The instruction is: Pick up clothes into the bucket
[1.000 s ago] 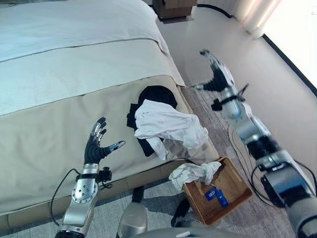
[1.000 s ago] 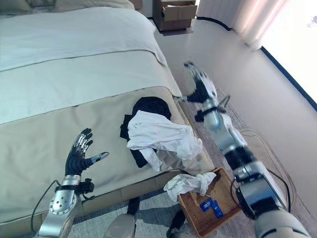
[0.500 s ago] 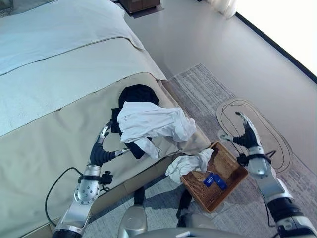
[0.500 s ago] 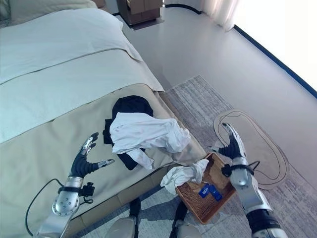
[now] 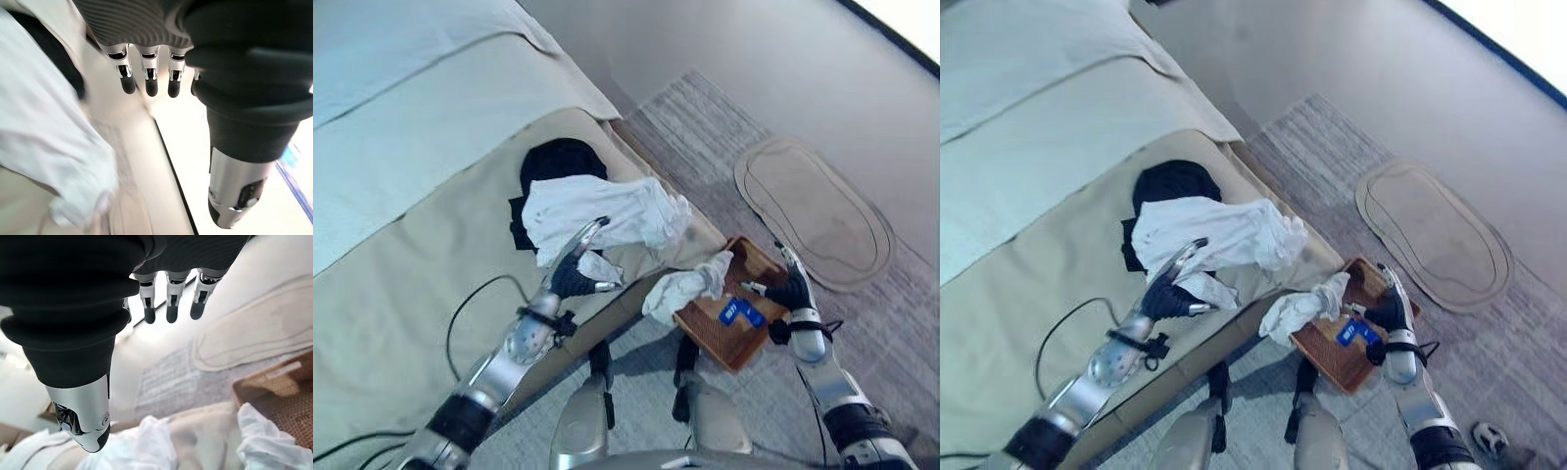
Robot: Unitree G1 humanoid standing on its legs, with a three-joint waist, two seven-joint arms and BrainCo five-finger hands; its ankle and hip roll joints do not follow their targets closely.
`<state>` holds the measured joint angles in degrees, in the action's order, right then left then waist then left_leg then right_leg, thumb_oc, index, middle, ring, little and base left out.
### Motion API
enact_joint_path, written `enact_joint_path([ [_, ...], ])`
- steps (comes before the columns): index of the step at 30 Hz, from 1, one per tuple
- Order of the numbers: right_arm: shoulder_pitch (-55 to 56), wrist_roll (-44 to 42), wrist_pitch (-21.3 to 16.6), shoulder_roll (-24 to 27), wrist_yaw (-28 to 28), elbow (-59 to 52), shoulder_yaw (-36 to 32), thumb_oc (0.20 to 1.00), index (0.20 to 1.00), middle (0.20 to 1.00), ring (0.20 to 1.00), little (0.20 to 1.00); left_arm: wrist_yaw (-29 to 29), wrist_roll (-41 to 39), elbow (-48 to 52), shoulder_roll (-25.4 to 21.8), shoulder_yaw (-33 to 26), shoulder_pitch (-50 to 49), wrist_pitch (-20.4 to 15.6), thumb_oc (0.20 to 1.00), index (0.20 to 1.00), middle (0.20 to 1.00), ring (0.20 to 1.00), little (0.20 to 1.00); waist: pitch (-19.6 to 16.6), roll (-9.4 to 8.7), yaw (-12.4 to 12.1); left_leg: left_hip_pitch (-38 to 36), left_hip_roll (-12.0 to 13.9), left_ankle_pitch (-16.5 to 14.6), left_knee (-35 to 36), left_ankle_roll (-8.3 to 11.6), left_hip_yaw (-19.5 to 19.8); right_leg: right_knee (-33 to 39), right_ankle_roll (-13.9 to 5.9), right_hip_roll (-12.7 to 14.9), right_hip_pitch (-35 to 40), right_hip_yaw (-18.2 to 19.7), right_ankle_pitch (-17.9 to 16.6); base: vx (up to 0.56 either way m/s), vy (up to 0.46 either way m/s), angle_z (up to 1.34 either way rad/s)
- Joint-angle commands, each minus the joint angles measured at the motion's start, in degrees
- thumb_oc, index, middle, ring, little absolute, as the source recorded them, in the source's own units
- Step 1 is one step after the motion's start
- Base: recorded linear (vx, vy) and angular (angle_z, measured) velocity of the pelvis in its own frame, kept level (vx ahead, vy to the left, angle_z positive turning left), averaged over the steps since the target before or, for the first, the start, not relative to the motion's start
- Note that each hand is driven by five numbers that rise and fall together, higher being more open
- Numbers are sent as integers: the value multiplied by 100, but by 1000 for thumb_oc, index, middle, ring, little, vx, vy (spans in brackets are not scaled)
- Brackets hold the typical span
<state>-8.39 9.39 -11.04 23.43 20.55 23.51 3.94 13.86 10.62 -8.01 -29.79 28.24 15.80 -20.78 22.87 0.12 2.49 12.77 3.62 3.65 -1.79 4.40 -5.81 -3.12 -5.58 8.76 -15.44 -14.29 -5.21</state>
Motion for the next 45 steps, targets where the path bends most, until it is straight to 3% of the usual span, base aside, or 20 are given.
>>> enact_joint_path([
  [1,-290,-203,-307,165,305,-348,120,1000,1000,1000,1000,1000,255,392,-346,159,111,349,-174,1000,1000,1000,1000,1000,83,-243,202,661,160,-326,-957,-224,-19,-733,-485,752,-349,249,68,-94,-2,-21],
  [10,-1027,-276,-303,210,628,-86,324,1000,1000,1000,1000,1000,811,859,-1396,618,624,1648,100,1000,1000,1000,1000,1000,344,-225,501,2087,316,-608,-2040,-169,7,-1624,-396,719,-1732,562,278,-111,-19,-7],
  [15,-1594,-290,-248,200,950,281,468,1000,1000,1000,1000,1000,1453,1625,-2548,935,782,2563,766,1000,1000,1000,1000,1000,474,-145,674,3099,399,-693,-2606,-141,33,-2195,-351,707,-2791,741,368,-83,-18,-5],
  [19,-1694,-244,-279,233,1026,139,408,1000,1000,1000,1000,1000,1731,2267,-2881,812,756,2820,1170,1000,1000,1000,1000,1000,505,-119,715,3589,452,-791,-2971,-154,27,-2519,-336,671,-3315,877,419,-52,11,-9],
  [22,-1670,-141,-293,248,1070,-21,338,1000,1000,1000,1000,1000,1817,2882,-3292,684,755,2993,1639,1000,1000,1000,1000,1000,495,-102,744,4020,508,-886,-3310,-175,49,-2816,-308,654,-3753,965,493,-25,5,-10],
  [23,-1669,-139,-290,248,1070,-25,335,1000,1000,1000,1000,1000,1822,2887,-3299,690,757,2998,1641,1000,1000,1000,1000,1000,481,-99,740,4049,511,-894,-3332,-174,49,-2836,-308,653,-3784,970,501,-25,-10,-7],
  [25,-1625,-62,-294,270,1079,-158,277,1000,1000,1000,1000,1000,1789,3344,-3615,577,724,3159,2044,1000,1000,1000,1000,1000,506,-103,761,4348,540,-944,-3546,-190,64,-3069,-282,633,-4105,1043,553,-10,-5,-3],
  [30,-1562,13,-297,270,1020,-436,237,1000,1000,1000,1000,1000,1775,3838,-3853,370,676,3366,2429,1000,1000,1000,1000,1000,448,-109,775,4706,572,-1161,-3853,-163,173,-3422,-282,548,-4498,1141,782,30,-15,-6],
  [31,-1559,12,-296,266,1019,-445,232,1000,1000,1000,1000,1000,1781,3842,-3861,372,680,3373,2431,1000,1000,1000,1000,1000,469,-125,779,4789,569,-1033,-3864,-206,137,-3396,-230,570,-4564,1119,659,0,0,0],
  [32,-1579,7,-331,257,996,-575,267,1000,1000,1000,1000,1000,1780,3934,-3942,312,704,3472,2510,1000,1000,1000,1000,1000,434,-123,797,4841,567,-1182,-3952,-172,163,-3516,-266,504,-4655,1168,796,-68,-1,-3],
  [34,-1571,3,-329,250,982,-648,270,1000,1000,1000,1000,1000,1763,3955,-3983,294,727,3516,2521,1000,1000,1000,1000,1000,443,-143,809,5006,553,-1058,-4013,-223,142,-3526,-209,511,-4791,1158,680,5,-6,-5],
  [36,-1626,-23,-371,232,976,-813,332,1000,1000,1000,1000,1000,1763,3859,-4151,283,769,3699,2542,1000,1000,1000,1000,1000,410,-145,838,5100,554,-1217,-4115,-174,189,-3667,-239,434,-4925,1223,833,72,-5,-5],
  [45,-1840,-109,-553,79,1104,-962,651,1000,1000,1000,1000,1000,2330,3378,-4407,324,975,4209,2287,1000,1000,1000,1000,1000,314,-224,956,5691,545,-1297,-4493,-201,153,-3995,-223,326,-5554,1373,859,1,14,-5],
])
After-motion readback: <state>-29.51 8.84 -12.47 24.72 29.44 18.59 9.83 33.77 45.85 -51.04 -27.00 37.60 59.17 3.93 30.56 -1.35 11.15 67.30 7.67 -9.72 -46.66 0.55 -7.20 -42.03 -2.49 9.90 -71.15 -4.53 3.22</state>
